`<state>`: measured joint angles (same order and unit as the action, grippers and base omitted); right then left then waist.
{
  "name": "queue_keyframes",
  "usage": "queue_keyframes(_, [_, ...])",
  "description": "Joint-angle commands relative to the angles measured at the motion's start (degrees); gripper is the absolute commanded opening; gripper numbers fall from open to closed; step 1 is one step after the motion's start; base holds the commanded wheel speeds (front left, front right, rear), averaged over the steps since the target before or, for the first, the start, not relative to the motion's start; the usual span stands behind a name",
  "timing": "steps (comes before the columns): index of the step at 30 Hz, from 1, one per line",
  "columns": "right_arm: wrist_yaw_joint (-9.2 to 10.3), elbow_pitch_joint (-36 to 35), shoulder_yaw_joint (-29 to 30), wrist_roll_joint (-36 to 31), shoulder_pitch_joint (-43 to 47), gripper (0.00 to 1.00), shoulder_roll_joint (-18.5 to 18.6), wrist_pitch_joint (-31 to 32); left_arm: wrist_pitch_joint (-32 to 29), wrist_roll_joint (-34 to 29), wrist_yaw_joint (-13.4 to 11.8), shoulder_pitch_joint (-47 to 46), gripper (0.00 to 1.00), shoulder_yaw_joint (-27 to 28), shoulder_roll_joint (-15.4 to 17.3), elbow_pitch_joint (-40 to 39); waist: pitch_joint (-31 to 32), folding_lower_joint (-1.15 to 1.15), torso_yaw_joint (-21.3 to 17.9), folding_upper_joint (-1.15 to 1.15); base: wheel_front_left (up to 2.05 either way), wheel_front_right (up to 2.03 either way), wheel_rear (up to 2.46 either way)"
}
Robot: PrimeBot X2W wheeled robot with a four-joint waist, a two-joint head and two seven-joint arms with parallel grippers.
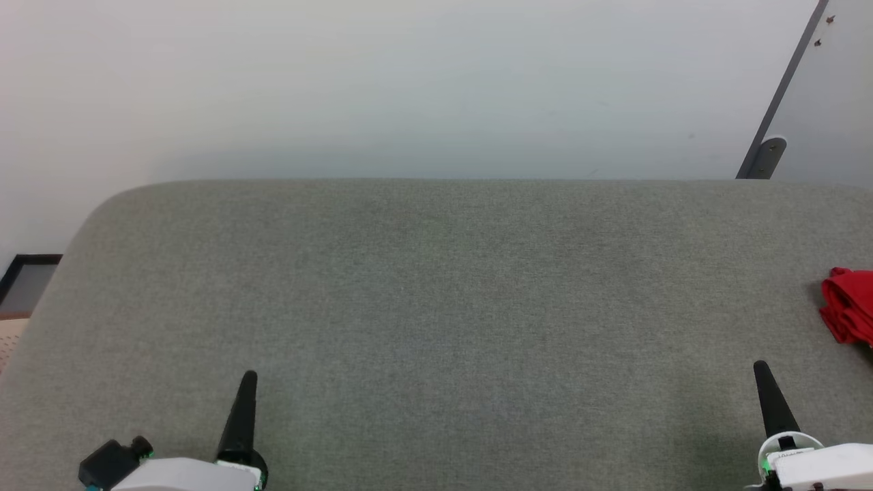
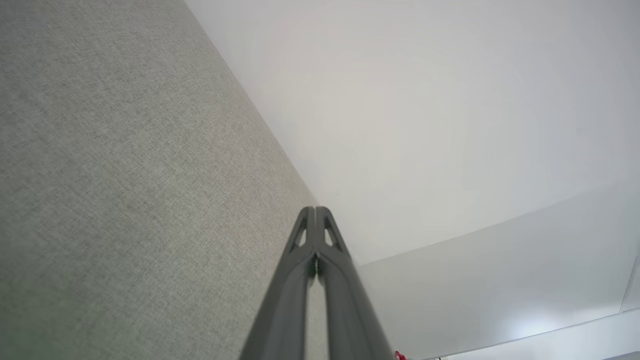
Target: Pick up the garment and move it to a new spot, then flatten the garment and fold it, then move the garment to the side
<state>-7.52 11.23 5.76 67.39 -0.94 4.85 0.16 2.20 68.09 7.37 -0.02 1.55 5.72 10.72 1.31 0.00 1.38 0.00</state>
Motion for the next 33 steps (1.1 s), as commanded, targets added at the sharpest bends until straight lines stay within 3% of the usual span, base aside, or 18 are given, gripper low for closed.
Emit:
queue_keyframes(1, [0.03, -0.24, 0.29, 1.41, -1.48, 0.00, -0.09, 0.43, -0.31, 1.48, 0.11, -1.24, 0.00, 0.30, 0.07, -0.17, -0.04, 0.00, -0.04, 0.00, 0.00, 0.00, 0.00])
queue_keyframes(33, [0.04, 1.67, 0.64, 16.12, -4.03, 0.00, -1.27, 4.23, -4.78, 16.61, 0.17, -4.50, 0.00, 2.22, -1.00, 2.00, -0.85, 0.00, -0.79, 0.00, 0.00, 0.00, 0.00])
